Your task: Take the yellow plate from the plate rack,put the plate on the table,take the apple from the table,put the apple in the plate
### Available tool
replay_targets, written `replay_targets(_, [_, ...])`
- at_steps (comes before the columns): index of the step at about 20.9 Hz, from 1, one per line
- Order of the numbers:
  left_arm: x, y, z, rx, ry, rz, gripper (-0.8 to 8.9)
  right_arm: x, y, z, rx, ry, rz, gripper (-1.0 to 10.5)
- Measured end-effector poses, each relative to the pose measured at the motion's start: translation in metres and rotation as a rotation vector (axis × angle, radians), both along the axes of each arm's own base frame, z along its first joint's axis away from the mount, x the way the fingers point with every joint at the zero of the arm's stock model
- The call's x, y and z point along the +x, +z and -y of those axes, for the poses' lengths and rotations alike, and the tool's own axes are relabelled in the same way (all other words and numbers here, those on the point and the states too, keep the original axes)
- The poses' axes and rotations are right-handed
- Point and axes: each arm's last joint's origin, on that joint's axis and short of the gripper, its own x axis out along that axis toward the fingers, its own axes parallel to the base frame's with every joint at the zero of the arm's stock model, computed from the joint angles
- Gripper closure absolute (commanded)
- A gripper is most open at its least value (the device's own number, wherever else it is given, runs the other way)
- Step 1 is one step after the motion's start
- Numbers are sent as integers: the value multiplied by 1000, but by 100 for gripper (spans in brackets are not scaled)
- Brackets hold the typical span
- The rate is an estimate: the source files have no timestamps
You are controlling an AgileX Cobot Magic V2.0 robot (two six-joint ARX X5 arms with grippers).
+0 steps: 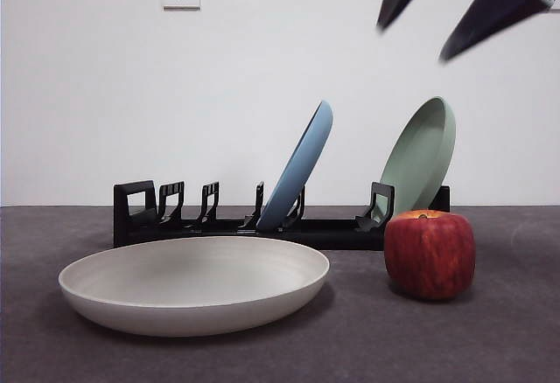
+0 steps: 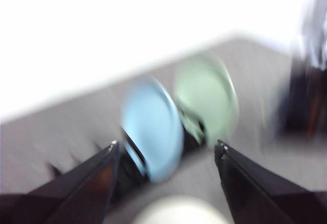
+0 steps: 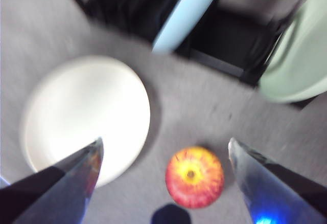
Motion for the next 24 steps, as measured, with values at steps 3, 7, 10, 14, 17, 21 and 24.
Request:
replay_targets(3, [-22, 21, -41, -80, 86, 66, 500, 18, -33, -22, -157, -17, -70, 527])
replay_targets(7, [-39, 26, -75, -95, 204, 103, 500, 39, -77, -36, -243, -8, -205, 528])
replay_targets(10, [-42, 23, -83, -62, 247, 98, 500, 51, -109, -43, -301, -4, -300, 528])
replay_targets(14, [-42, 21, -83, -42, 250, 90, 500, 57, -139, -46, -365, 1, -406, 549])
replay_targets(17, [-42, 21, -83, -41, 251, 90, 500, 57, -147, -46, -390, -5, -445, 925])
replay_targets(21, [-42, 20, -83, -35, 253, 88, 500, 57, -147, -46, -386, -11, -443, 957])
replay_targets(24, [-42, 20, -83, -33, 252, 88, 500, 56, -143, -47, -378, -11, -431, 957])
